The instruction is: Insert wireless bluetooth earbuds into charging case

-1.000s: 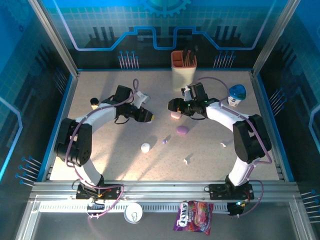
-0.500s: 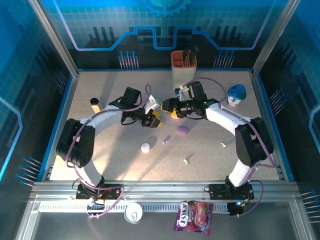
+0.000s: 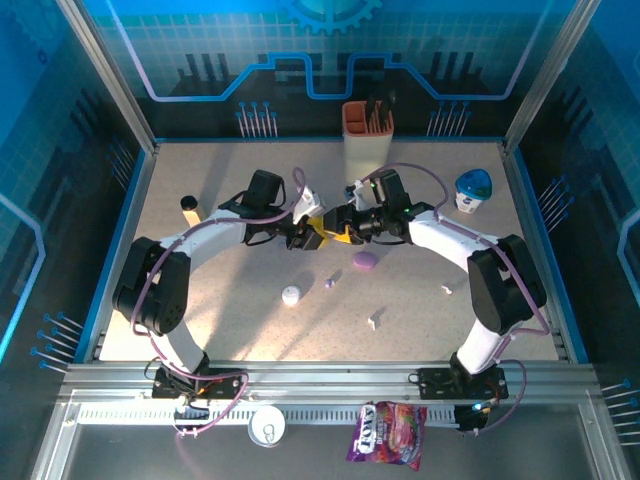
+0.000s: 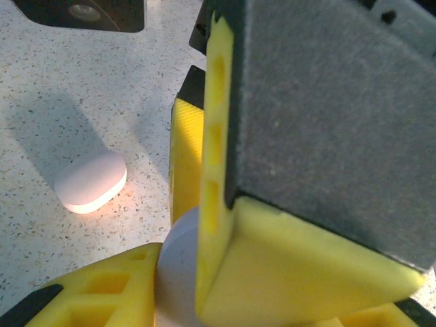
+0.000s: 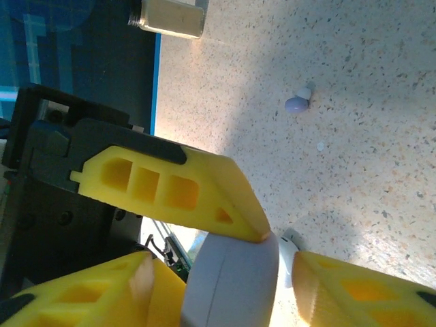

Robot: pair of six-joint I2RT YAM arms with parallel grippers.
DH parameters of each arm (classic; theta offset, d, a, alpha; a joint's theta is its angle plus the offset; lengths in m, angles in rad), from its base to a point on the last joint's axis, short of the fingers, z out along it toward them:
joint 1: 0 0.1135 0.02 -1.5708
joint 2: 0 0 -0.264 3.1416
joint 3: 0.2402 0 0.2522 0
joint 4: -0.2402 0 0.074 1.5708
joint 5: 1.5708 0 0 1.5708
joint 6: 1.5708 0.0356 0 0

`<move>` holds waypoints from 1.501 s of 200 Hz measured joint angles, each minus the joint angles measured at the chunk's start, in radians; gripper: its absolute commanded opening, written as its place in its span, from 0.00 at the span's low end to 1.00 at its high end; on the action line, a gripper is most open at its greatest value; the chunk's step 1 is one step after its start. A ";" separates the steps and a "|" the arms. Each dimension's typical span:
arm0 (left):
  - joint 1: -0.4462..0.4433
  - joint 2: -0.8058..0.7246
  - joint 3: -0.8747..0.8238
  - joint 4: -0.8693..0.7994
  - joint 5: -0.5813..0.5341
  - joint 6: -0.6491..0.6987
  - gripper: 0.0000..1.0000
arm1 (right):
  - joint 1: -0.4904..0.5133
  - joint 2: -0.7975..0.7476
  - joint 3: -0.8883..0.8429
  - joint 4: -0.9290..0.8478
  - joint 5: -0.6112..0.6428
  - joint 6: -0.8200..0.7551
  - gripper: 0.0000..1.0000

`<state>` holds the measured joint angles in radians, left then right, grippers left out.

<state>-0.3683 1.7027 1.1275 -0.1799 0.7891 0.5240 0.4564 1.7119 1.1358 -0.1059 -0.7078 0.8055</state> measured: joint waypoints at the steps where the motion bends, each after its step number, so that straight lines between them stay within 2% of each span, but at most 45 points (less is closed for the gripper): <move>1: 0.000 0.000 0.000 0.000 0.000 0.000 0.38 | 0.000 0.000 0.000 -0.001 -0.001 -0.002 0.43; 26: -0.002 -0.014 -0.016 0.008 -0.011 0.001 0.40 | 0.002 0.000 -0.001 -0.018 0.006 0.002 0.26; 44: -0.003 -0.024 -0.030 0.021 -0.029 0.003 0.45 | 0.003 -0.001 -0.001 -0.021 0.011 0.007 0.19; 69: -0.007 -0.047 -0.066 0.082 -0.048 -0.010 0.69 | 0.006 -0.003 -0.001 -0.026 0.012 0.006 0.16; 91: -0.007 -0.103 -0.155 0.229 -0.077 -0.060 0.87 | 0.006 -0.017 -0.011 -0.013 0.011 0.008 0.14; 97: -0.007 -0.120 -0.183 0.277 -0.085 -0.080 0.95 | 0.005 -0.026 -0.019 -0.005 0.011 0.011 0.13; 105: -0.007 -0.143 -0.227 0.356 -0.094 -0.108 0.99 | 0.001 -0.042 -0.035 0.015 0.008 0.018 0.13; 142: -0.007 -0.203 -0.419 0.761 -0.135 -0.282 0.99 | -0.049 -0.119 -0.140 0.186 -0.042 0.111 0.13; 170: -0.007 -0.202 -0.494 1.020 -0.146 -0.414 0.99 | -0.098 -0.137 -0.238 0.430 -0.103 0.283 0.13; 202: -0.007 -0.148 -0.534 1.342 -0.150 -0.553 0.99 | -0.109 -0.142 -0.344 0.687 -0.148 0.484 0.13; 237: -0.021 -0.098 -0.534 1.467 -0.148 -0.628 0.99 | -0.111 -0.176 -0.415 0.897 -0.161 0.638 0.13; 265: -0.050 -0.098 -0.517 1.511 -0.145 -0.657 0.89 | -0.111 -0.200 -0.435 1.021 -0.161 0.714 0.15; 300: -0.078 -0.085 -0.474 1.537 -0.138 -0.669 0.82 | -0.111 -0.236 -0.435 1.064 -0.161 0.736 0.15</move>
<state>-0.4465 1.6180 0.6533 1.3575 0.6514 -0.1452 0.3454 1.4757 0.7010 0.9585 -0.8684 1.5414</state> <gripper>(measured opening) 0.842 0.243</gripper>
